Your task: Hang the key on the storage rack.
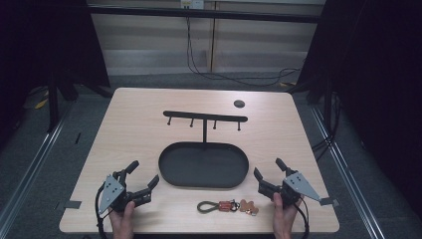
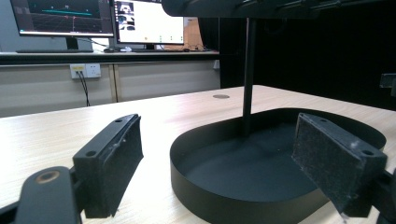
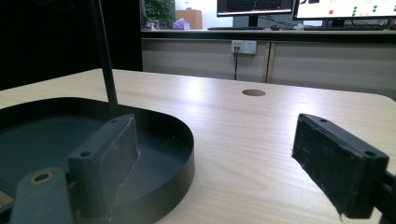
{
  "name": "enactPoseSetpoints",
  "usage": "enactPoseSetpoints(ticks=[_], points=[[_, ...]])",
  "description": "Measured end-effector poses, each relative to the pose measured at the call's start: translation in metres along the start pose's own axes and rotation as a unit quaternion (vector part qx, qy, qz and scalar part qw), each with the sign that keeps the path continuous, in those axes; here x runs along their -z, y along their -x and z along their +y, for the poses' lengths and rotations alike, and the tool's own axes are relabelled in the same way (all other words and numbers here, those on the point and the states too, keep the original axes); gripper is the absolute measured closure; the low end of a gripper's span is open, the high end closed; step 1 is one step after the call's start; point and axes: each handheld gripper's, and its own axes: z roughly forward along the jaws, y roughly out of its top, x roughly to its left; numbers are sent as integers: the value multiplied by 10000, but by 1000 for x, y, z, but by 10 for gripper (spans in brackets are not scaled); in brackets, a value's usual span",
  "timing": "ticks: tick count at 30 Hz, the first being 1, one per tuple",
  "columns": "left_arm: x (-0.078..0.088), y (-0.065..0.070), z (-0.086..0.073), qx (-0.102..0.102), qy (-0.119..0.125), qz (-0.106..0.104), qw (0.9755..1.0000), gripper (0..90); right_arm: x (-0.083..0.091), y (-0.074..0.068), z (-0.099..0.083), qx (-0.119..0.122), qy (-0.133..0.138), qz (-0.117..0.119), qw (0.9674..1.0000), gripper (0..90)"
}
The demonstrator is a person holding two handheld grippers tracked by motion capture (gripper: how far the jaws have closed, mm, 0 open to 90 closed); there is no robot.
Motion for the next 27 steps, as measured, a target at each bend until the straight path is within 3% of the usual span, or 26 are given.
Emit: enactPoseSetpoints(ticks=[3,5,10,16,20,24,27], points=[[0,0,0,17,11,20,10000,157,-1,-1,1,-21,-168,-85,9998,133],[0,0,0,13,3,36,10000,157,0,0,1,-101,-228,-19,9997,133],[0,0,0,18,12,14,10000,157,0,1,1,-161,-191,-87,9996,132],[0,0,0,18,13,15,10000,157,2,7,1,-478,-86,-203,9986,138],[0,0,0,17,12,15,10000,157,0,5,2,-411,-255,-108,9988,199],[0,0,0,17,14,13,10000,157,-3,-2,5,-249,-563,176,9979,244],[0,0,0,17,15,14,10000,157,-4,-7,8,-279,-746,365,9962,264]])
